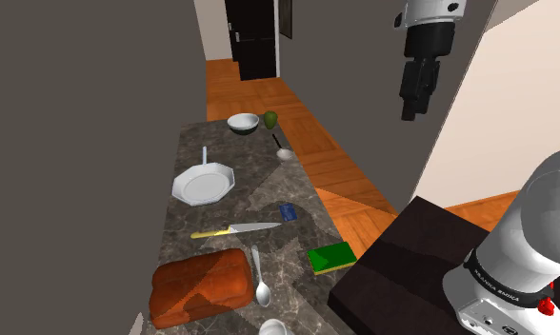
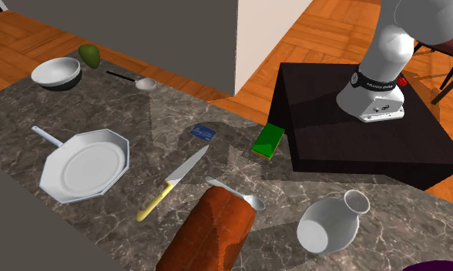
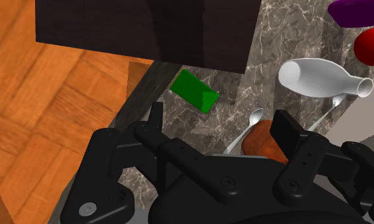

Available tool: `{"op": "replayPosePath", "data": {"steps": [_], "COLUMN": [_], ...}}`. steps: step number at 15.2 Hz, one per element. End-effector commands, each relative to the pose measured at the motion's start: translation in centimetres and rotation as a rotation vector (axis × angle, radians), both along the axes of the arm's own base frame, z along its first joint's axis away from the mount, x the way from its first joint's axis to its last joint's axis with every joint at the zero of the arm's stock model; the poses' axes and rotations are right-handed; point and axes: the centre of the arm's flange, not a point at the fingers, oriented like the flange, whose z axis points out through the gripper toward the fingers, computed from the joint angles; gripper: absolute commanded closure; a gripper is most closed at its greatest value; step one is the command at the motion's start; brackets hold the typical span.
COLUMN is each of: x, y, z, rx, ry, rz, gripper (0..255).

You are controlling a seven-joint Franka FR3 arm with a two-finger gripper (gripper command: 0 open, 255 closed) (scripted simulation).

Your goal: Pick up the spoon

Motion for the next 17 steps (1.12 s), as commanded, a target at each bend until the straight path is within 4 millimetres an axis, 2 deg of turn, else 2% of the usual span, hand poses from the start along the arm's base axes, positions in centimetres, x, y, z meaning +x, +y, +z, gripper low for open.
{"op": "replayPosePath", "data": {"steps": [1,17], "x": [0.0,5.7], "y": [0.0,12.5], "z": [0.0,-15.4], "rx": [0.000,-0.032], "ry": [0.000,-0.022], "rz": [0.000,-0.218], "gripper": [0,0]}}
